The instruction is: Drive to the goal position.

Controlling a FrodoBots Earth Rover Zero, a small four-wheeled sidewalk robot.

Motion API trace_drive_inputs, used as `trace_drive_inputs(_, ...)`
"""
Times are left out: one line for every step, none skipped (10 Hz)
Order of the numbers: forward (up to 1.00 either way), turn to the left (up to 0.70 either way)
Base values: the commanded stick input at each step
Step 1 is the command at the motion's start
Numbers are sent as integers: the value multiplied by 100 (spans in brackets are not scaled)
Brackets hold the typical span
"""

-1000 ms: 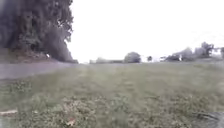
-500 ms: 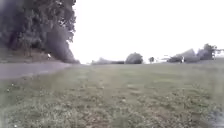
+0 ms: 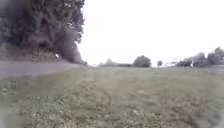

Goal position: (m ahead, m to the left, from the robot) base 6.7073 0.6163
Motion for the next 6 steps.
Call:
trace_drive_inputs(70,0)
trace_drive_inputs(70,0)
trace_drive_inputs(70,0)
trace_drive_inputs(70,0)
trace_drive_inputs(70,0)
trace_drive_inputs(70,0)
